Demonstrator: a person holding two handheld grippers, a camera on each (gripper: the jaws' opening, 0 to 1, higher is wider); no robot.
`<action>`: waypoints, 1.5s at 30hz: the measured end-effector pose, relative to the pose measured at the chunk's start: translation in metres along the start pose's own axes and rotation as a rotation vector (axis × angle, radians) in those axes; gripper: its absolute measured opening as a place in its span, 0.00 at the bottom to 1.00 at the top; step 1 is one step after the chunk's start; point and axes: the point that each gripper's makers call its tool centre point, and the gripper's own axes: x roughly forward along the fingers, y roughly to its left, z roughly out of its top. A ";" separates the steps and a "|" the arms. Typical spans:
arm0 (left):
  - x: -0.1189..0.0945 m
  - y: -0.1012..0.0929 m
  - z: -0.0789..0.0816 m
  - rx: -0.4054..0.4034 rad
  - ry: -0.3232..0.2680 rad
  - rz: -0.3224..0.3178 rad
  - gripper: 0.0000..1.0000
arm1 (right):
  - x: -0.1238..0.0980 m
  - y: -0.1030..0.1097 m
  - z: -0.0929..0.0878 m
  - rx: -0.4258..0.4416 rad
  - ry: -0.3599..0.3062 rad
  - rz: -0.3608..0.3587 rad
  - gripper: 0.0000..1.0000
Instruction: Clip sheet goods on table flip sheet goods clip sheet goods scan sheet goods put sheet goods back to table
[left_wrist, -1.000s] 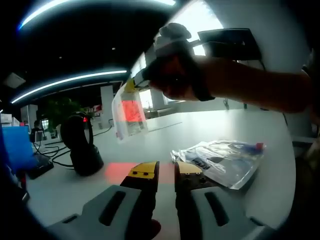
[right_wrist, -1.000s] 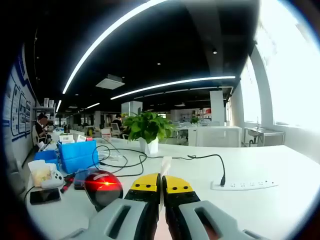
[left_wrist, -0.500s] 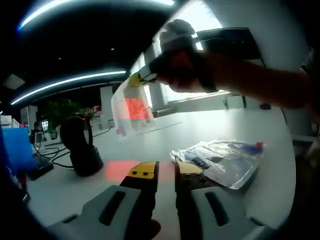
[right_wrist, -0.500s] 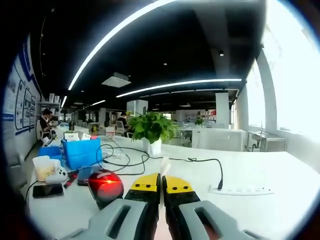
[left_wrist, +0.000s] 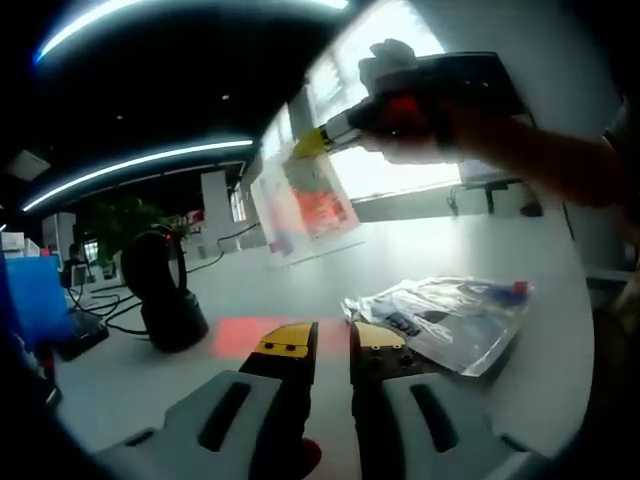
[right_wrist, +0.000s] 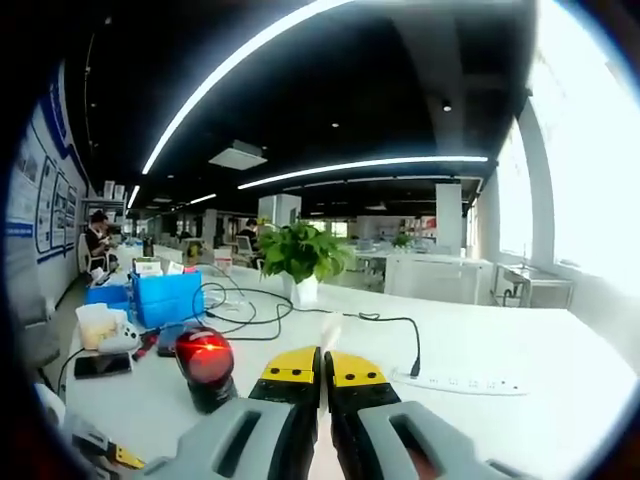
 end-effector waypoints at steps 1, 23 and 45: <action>-0.001 0.000 0.000 0.000 -0.001 0.001 0.06 | -0.002 -0.001 0.000 -0.006 0.003 0.004 0.00; -0.001 0.001 -0.002 -0.003 0.007 0.004 0.06 | -0.006 -0.021 -0.018 -0.026 0.133 0.125 0.00; -0.002 -0.001 -0.002 0.004 0.010 0.007 0.06 | -0.013 -0.050 -0.043 0.202 0.201 0.229 0.00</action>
